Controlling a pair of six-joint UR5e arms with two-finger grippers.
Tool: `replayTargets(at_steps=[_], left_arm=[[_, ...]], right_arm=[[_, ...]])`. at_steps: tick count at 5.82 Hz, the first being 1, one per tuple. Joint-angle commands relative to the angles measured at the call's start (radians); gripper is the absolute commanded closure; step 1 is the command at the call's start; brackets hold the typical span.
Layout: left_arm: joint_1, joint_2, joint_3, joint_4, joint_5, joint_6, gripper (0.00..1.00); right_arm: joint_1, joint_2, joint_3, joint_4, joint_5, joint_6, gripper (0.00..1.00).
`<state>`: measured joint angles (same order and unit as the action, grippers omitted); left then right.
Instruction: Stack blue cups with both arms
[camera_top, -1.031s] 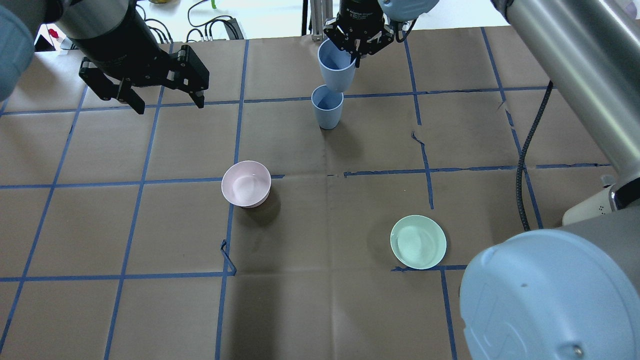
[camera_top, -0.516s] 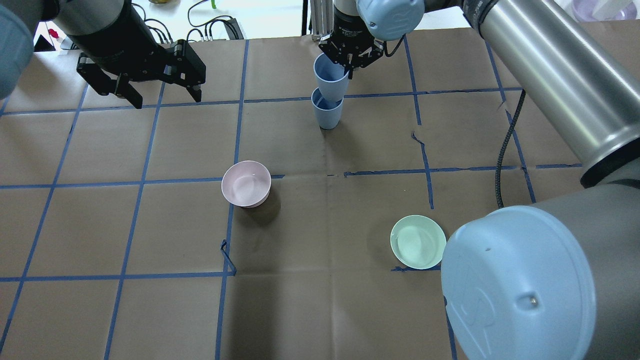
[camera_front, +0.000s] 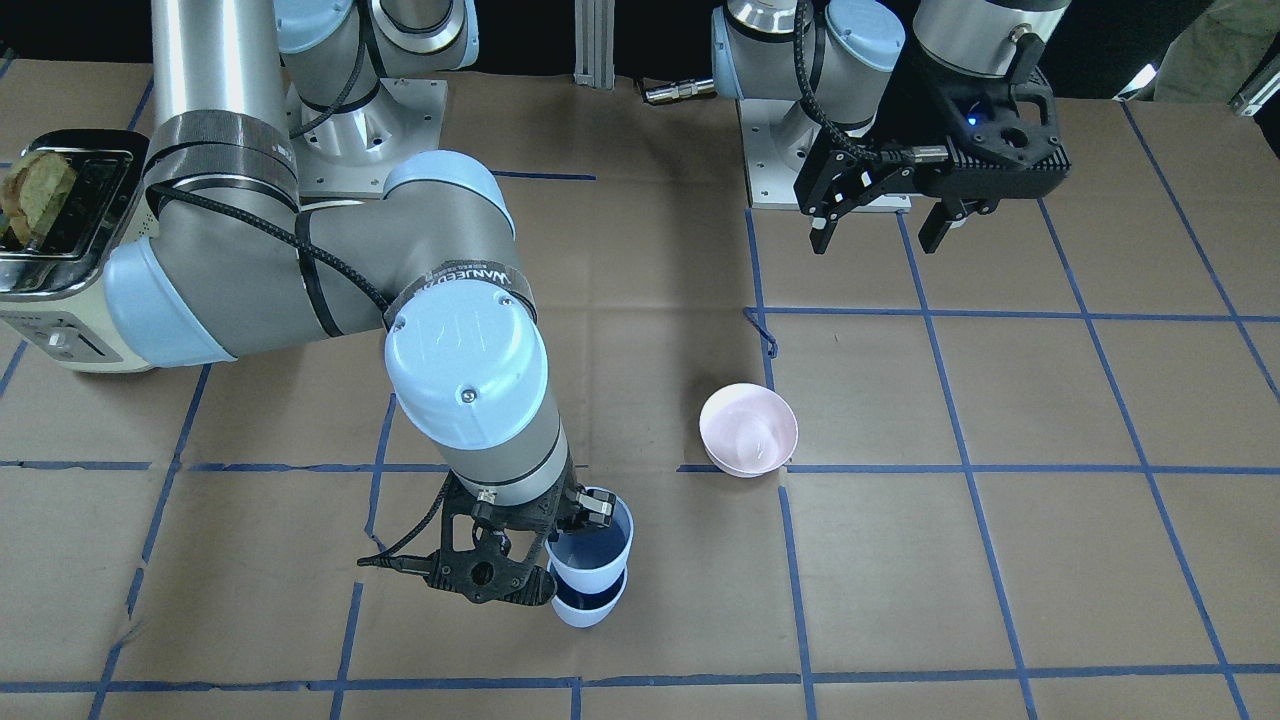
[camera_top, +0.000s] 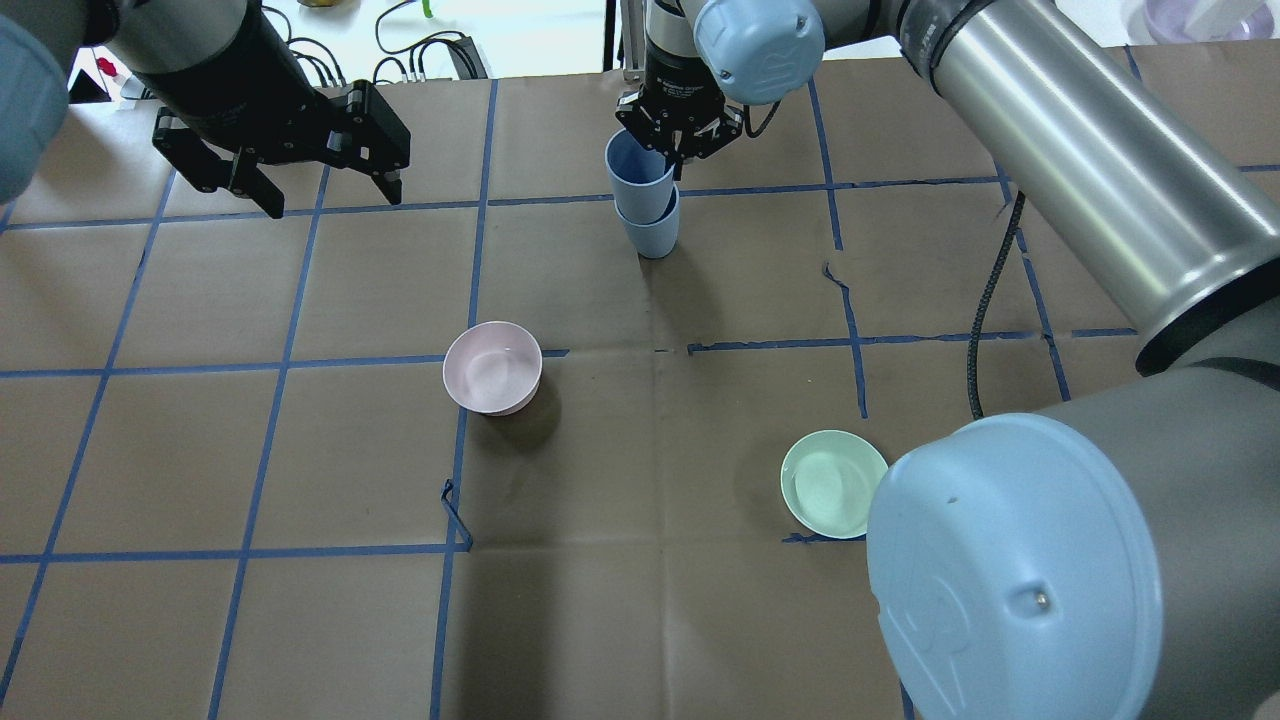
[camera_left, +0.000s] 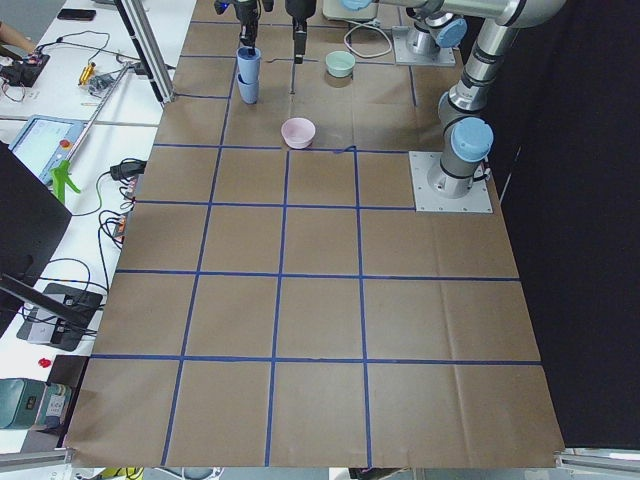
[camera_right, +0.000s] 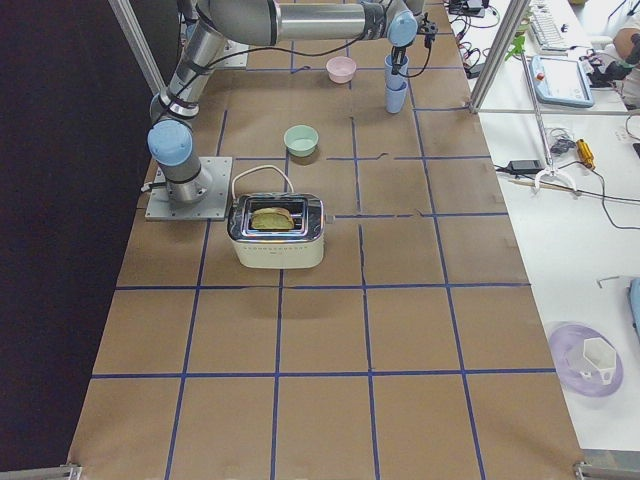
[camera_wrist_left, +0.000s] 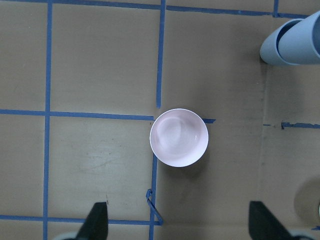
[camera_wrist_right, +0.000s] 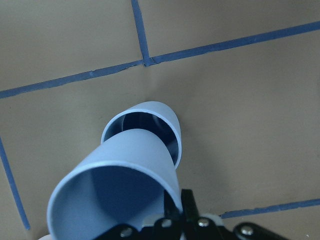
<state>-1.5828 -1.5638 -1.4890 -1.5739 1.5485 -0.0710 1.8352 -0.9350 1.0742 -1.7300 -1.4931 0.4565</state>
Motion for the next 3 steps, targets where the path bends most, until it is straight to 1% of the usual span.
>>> replayTargets(at_steps=[1, 2, 3], left_arm=[[0.000, 0.005, -0.005, 0.000, 0.001, 0.003, 0.01], [0.000, 0.004, -0.004, 0.000, -0.001, 0.002, 0.01], [0.000, 0.004, -0.004, 0.000, -0.001, 0.002, 0.01]], right_arm=[[-0.001, 0.002, 0.013, -0.023, -0.009, 0.001, 0.91], [-0.001, 0.008, 0.018, -0.067, -0.034, 0.001, 0.91], [-0.001, 0.033, 0.029, -0.109, -0.036, 0.002, 0.91]])
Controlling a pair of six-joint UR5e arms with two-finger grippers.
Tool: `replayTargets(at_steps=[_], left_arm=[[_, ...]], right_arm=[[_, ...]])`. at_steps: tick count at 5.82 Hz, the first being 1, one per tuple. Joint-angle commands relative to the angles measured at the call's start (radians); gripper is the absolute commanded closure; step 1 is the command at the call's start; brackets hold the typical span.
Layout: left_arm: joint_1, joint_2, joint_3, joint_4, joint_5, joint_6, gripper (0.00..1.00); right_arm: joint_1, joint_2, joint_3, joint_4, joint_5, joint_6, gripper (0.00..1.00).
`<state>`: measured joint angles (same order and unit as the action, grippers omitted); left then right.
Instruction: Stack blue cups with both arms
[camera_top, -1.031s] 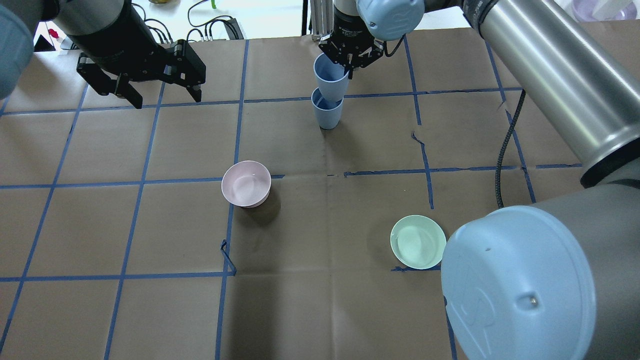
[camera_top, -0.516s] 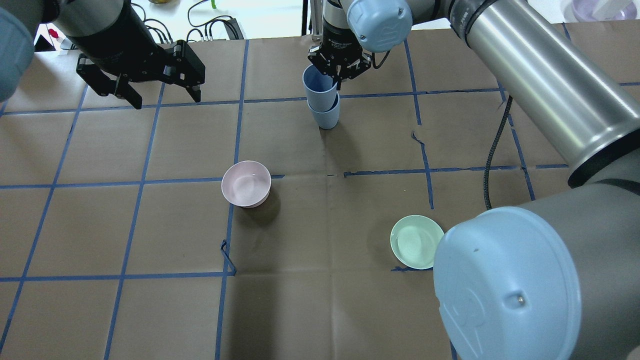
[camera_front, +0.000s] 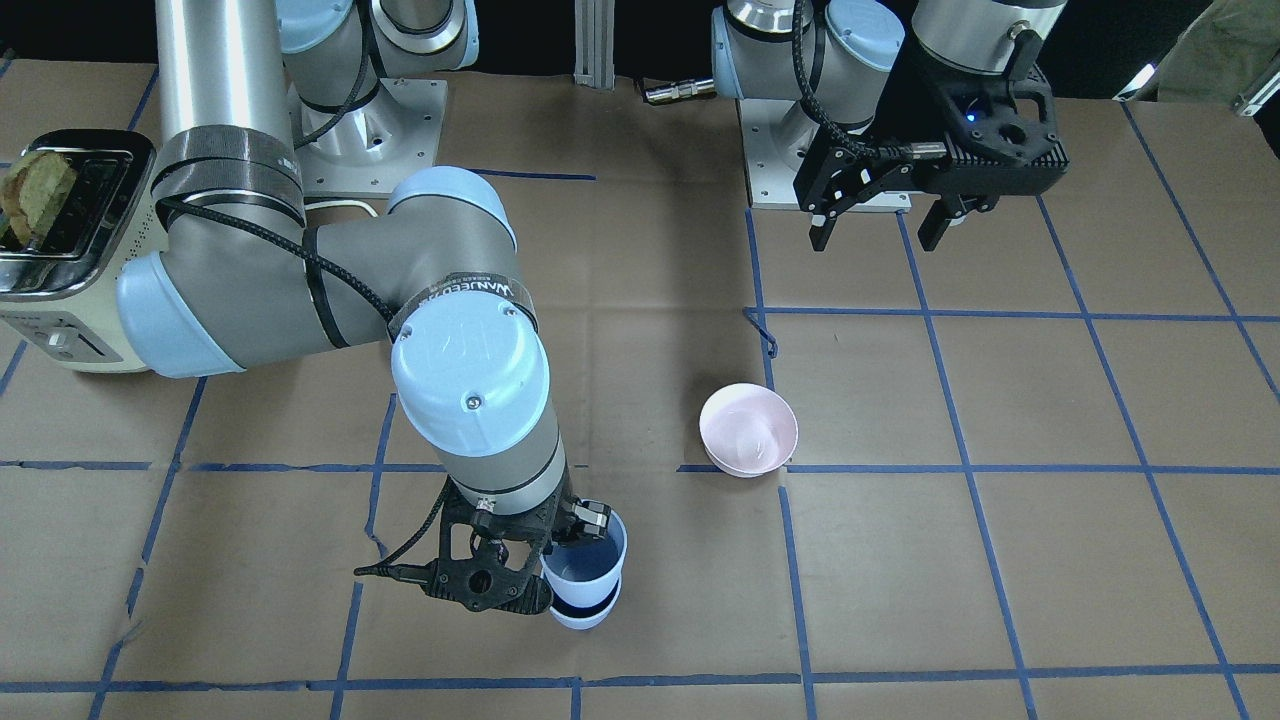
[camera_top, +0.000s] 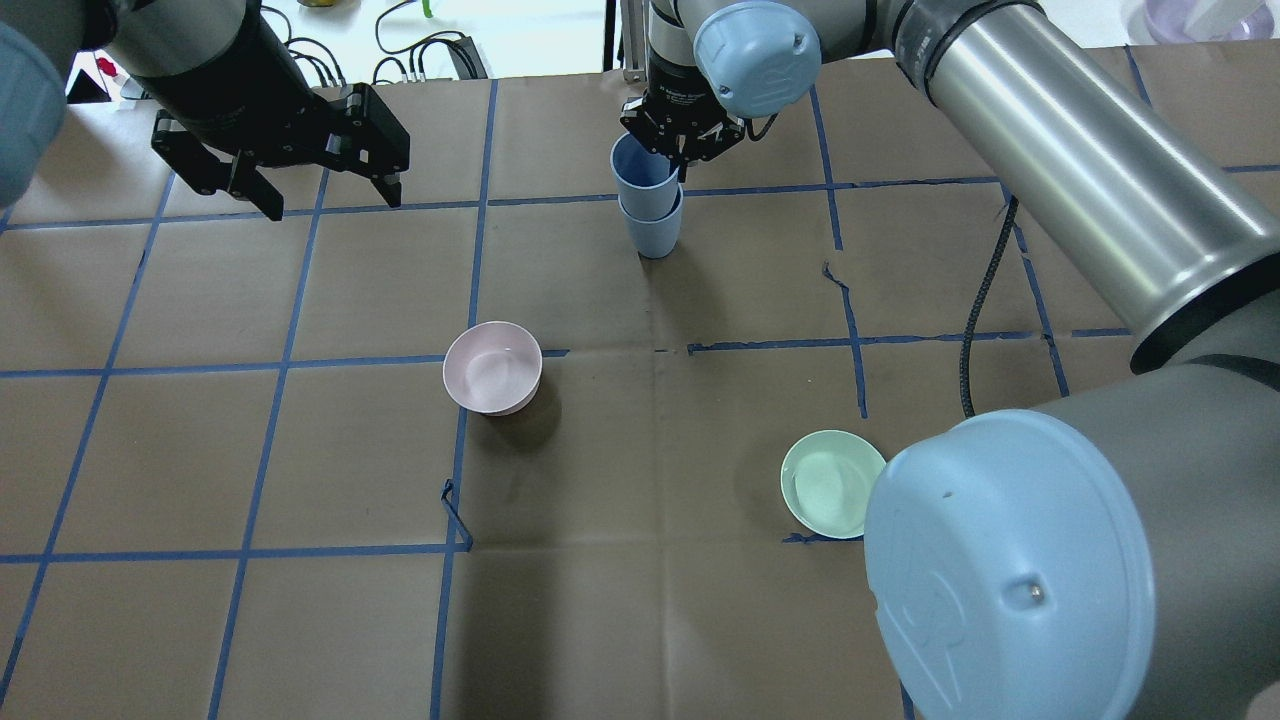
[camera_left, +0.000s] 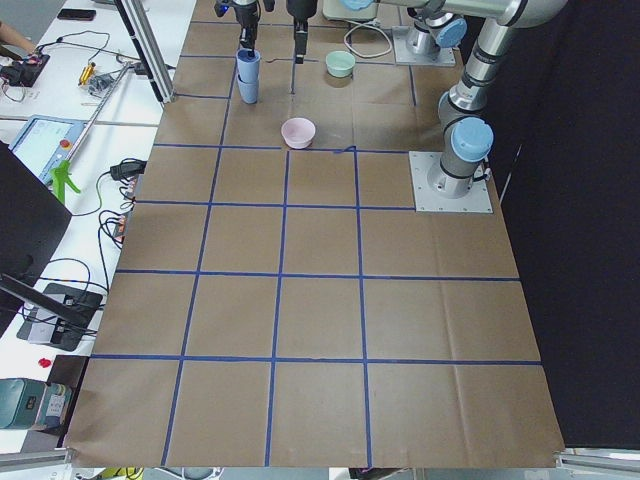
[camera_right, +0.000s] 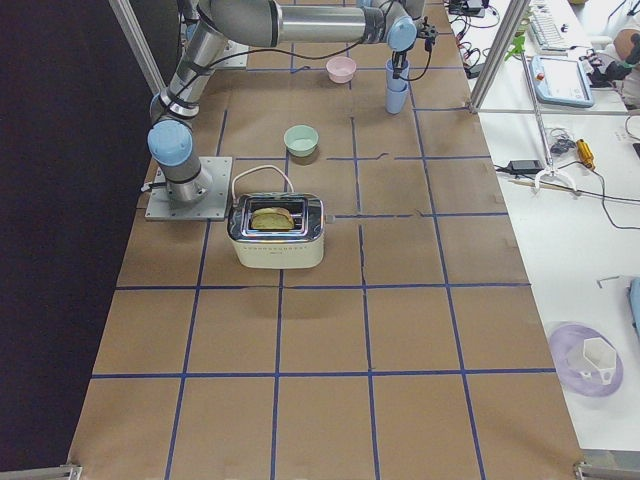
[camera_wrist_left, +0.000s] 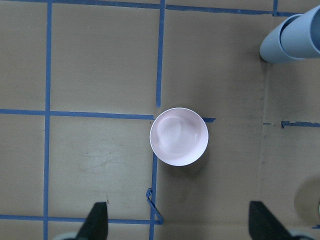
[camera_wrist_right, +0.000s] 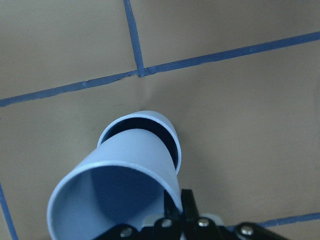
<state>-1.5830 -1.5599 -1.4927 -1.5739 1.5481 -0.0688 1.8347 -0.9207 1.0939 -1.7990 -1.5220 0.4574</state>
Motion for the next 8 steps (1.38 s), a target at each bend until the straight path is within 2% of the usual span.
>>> replayTargets(at_steps=[1, 2, 3, 5, 7, 8], left_arm=[[0.000, 0.004, -0.010, 0.000, 0.000, 0.000, 0.01], [0.001, 0.007, -0.009, 0.000, 0.000, 0.000, 0.01], [-0.002, -0.002, -0.003, 0.000, 0.001, 0.001, 0.01], [-0.002, -0.003, -0.004, 0.002, -0.002, -0.003, 0.01], [-0.003, -0.003, -0.004, 0.002, -0.002, -0.003, 0.01], [-0.003, 0.001, -0.004, 0.002, -0.002, -0.002, 0.01]], right_arm=[[0.000, 0.020, 0.018, -0.055, -0.007, 0.001, 0.90], [0.000, 0.023, 0.021, -0.054, -0.009, -0.005, 0.15], [-0.006, 0.020, 0.017, -0.054, -0.009, -0.005, 0.00], [-0.070, -0.054, 0.009, -0.005, -0.003, -0.055, 0.00], [-0.208, -0.211, 0.026, 0.225, -0.007, -0.307, 0.00], [-0.250, -0.307, 0.084, 0.354, -0.013, -0.383, 0.00]])
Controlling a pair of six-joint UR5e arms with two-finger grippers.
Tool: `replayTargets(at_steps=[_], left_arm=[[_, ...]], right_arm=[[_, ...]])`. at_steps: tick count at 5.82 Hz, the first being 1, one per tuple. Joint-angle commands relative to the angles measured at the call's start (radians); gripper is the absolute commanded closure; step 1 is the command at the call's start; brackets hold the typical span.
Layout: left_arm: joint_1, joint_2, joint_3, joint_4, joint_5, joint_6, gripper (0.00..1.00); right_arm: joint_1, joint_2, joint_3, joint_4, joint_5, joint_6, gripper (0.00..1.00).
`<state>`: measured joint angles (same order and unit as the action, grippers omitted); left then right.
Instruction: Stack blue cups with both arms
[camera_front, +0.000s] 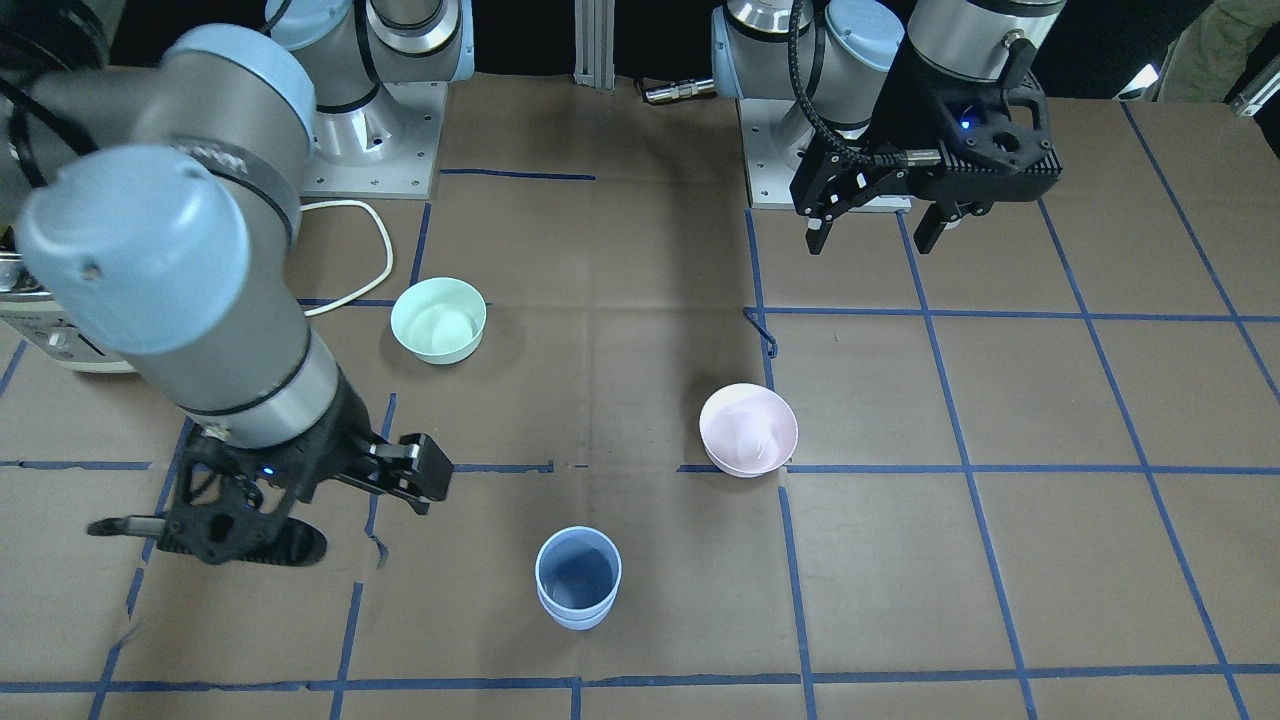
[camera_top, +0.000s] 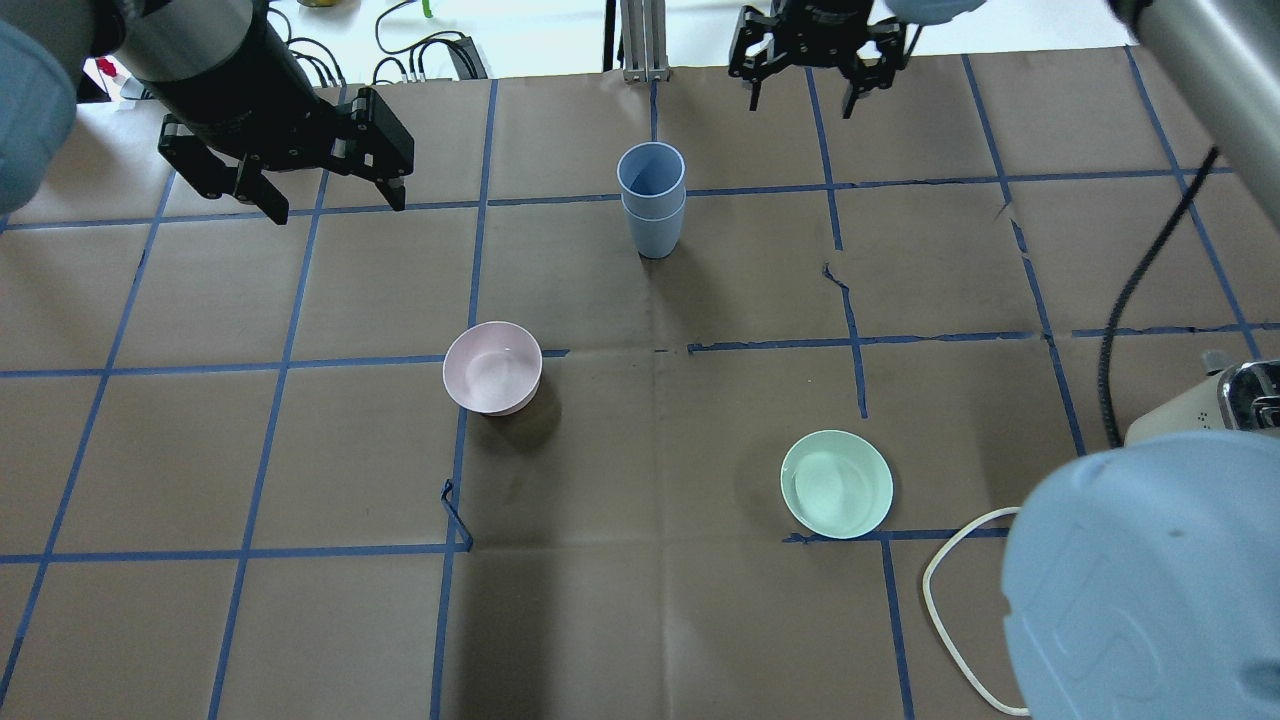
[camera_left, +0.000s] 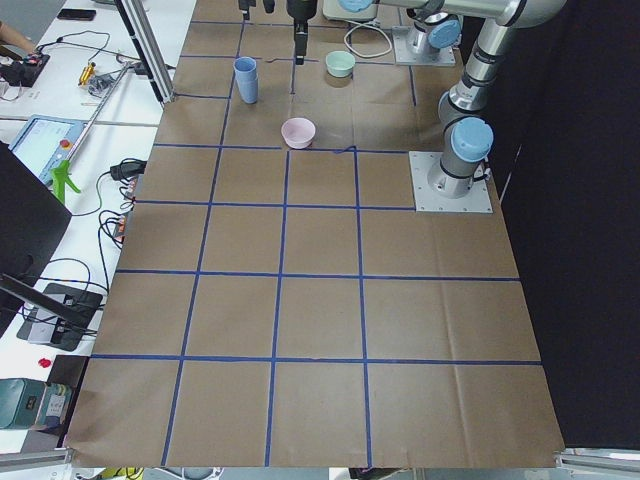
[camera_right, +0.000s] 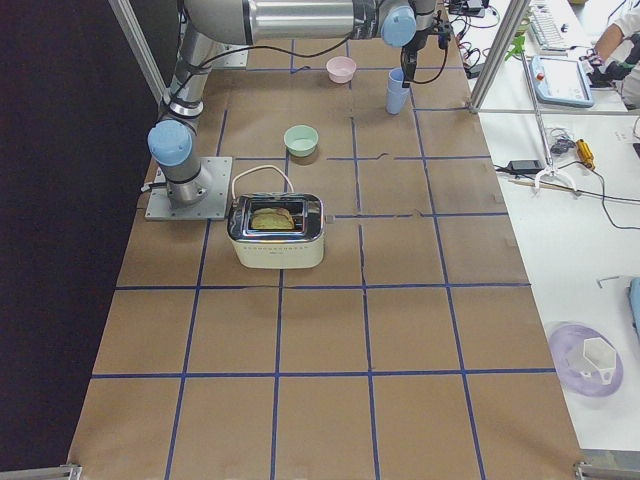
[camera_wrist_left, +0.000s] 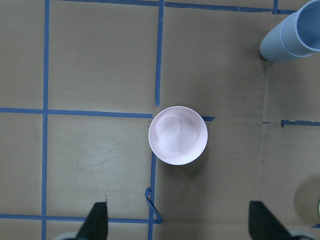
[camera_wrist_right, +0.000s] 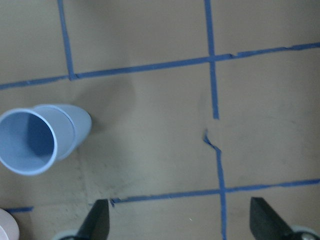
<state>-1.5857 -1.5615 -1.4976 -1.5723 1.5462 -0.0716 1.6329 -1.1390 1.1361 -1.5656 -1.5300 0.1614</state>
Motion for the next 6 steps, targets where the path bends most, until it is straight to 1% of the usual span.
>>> replayTargets(at_steps=[1, 2, 3, 4, 6], left_arm=[[0.000, 0.005, 0.000, 0.000, 0.000, 0.000, 0.01], [0.000, 0.006, -0.001, 0.000, 0.002, -0.002, 0.01], [0.000, 0.006, -0.003, 0.000, 0.002, -0.002, 0.01], [0.001, 0.008, -0.004, 0.000, 0.002, -0.002, 0.01], [0.001, 0.008, -0.007, 0.000, 0.002, 0.001, 0.01]], right_arm=[[-0.076, -0.205, 0.165, 0.131, -0.021, -0.098, 0.00], [-0.093, -0.270, 0.277, 0.092, -0.016, -0.099, 0.00], [-0.094, -0.287, 0.310, 0.047, -0.021, -0.111, 0.00], [-0.096, -0.288, 0.306, 0.047, -0.036, -0.112, 0.00], [-0.093, -0.292, 0.301, 0.048, -0.039, -0.109, 0.00]])
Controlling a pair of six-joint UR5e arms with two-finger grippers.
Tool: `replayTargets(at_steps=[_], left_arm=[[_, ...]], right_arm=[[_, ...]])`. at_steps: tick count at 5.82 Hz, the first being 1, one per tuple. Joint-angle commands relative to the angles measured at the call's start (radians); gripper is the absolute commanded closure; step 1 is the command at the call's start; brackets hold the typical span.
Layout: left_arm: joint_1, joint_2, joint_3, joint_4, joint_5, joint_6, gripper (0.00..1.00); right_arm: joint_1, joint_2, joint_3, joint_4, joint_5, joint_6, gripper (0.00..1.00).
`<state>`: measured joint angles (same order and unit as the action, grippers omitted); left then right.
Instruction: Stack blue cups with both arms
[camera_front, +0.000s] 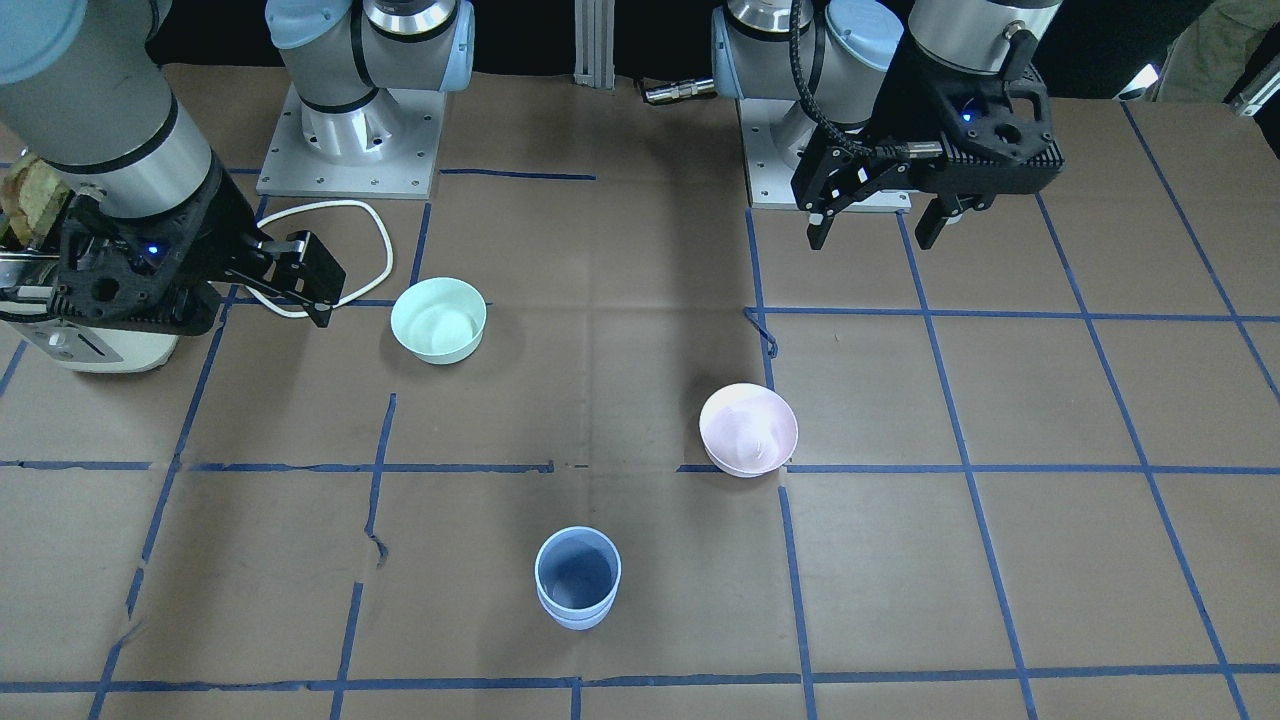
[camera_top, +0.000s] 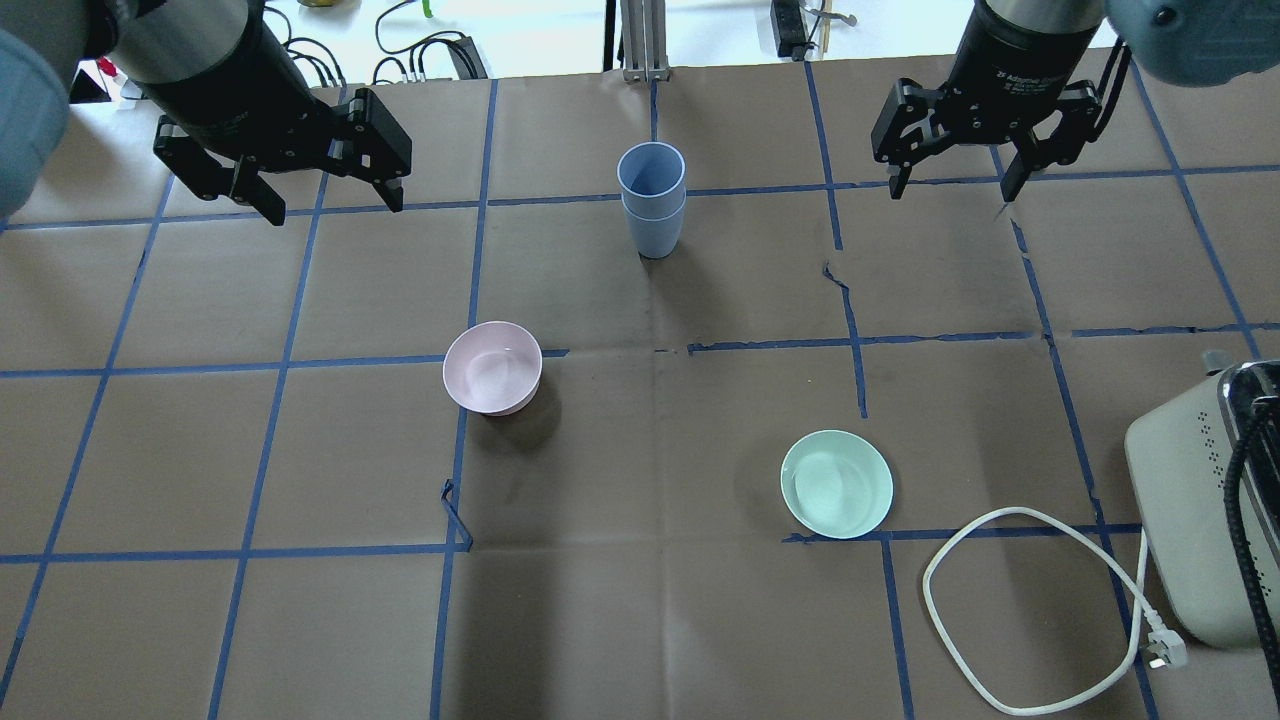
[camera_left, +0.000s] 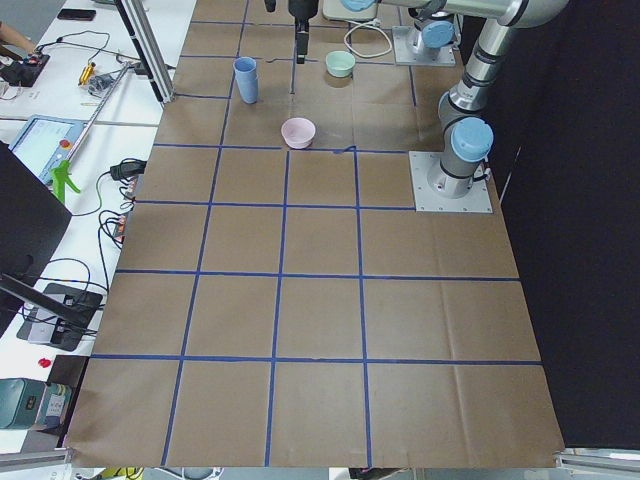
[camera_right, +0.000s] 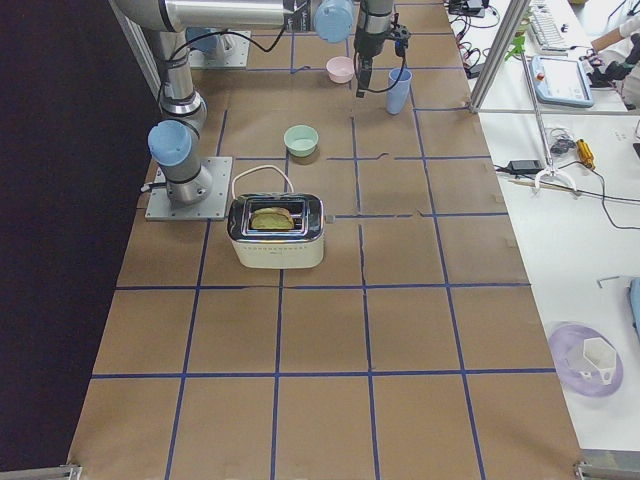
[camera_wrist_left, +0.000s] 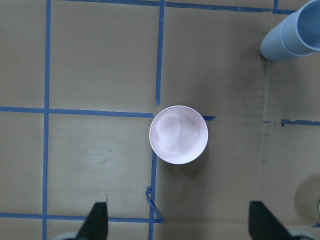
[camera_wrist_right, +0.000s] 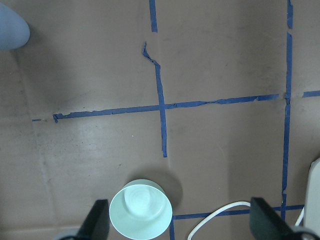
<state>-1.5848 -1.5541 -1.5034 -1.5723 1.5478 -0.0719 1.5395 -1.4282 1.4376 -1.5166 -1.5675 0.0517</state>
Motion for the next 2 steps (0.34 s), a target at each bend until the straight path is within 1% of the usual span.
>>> replayTargets(at_steps=[1, 2], left_arm=[[0.000, 0.002, -0.003, 0.000, 0.000, 0.001, 0.01], [0.000, 0.003, -0.003, 0.000, 0.000, 0.003, 0.01]], right_arm=[[0.001, -0.005, 0.001, 0.003, -0.002, 0.000, 0.00], [0.001, -0.005, 0.004, 0.001, -0.002, 0.000, 0.00]])
